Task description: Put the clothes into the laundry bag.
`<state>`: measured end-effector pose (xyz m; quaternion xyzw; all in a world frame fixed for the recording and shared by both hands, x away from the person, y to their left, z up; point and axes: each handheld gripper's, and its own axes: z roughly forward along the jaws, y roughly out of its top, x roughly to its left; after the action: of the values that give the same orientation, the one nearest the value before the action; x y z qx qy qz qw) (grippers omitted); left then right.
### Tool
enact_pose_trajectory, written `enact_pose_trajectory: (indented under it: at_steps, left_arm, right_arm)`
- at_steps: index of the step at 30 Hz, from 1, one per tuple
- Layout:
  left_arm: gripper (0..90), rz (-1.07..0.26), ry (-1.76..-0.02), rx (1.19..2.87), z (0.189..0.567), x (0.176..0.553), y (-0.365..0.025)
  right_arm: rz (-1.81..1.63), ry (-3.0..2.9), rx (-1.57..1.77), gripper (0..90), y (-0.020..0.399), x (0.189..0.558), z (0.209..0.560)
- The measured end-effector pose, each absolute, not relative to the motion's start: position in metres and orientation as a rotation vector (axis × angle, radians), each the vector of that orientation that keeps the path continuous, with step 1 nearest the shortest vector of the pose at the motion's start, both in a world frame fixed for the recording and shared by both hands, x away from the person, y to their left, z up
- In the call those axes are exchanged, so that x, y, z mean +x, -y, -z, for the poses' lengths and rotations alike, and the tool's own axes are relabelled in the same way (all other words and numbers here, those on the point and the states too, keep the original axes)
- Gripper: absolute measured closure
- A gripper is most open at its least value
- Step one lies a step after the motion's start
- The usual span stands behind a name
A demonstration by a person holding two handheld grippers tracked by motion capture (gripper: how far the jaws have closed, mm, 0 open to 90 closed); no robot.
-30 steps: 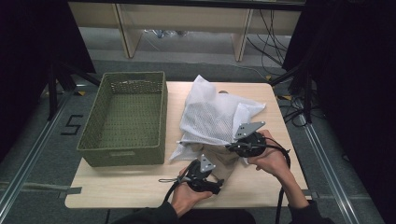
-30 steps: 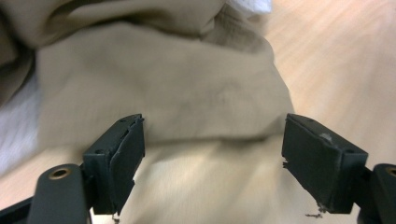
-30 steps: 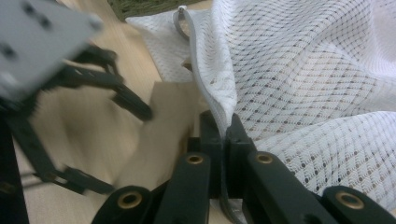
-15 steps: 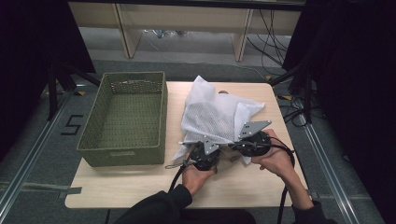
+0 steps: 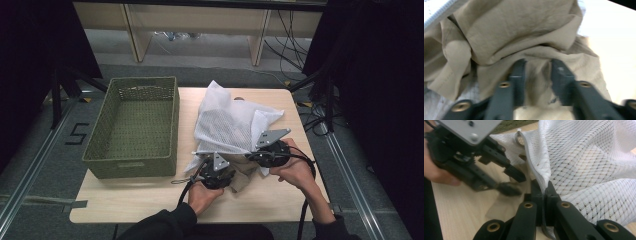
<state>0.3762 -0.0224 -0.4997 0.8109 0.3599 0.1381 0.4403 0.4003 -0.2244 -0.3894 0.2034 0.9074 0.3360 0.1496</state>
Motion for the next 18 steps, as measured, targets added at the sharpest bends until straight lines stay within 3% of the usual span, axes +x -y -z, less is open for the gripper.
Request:
enact_pose_trajectory:
  at_steps: [7, 15, 17, 18]
  left_arm:
    - [22.7, -0.293, -0.886, 2.087, 0.502, 0.349, 0.033]
    - [19.4, -0.405, -0.890, 2.167, 0.517, 0.352, 0.055]
    - [26.6, -0.457, -0.895, 2.146, 0.519, 0.357, 0.058]
    - [35.2, -0.480, -0.885, 2.141, 0.518, 0.361, 0.058]
  right_arm:
    - [-0.965, -2.617, 0.612, 90.0, 0.223, 0.400, 0.390]
    - [-0.957, -2.617, 0.587, 90.0, 0.222, 0.400, 0.391]
    - [-0.960, -2.619, 0.603, 89.9, 0.222, 0.399, 0.390]
    - [-0.960, -2.616, 0.608, 89.9, 0.222, 0.399, 0.390]
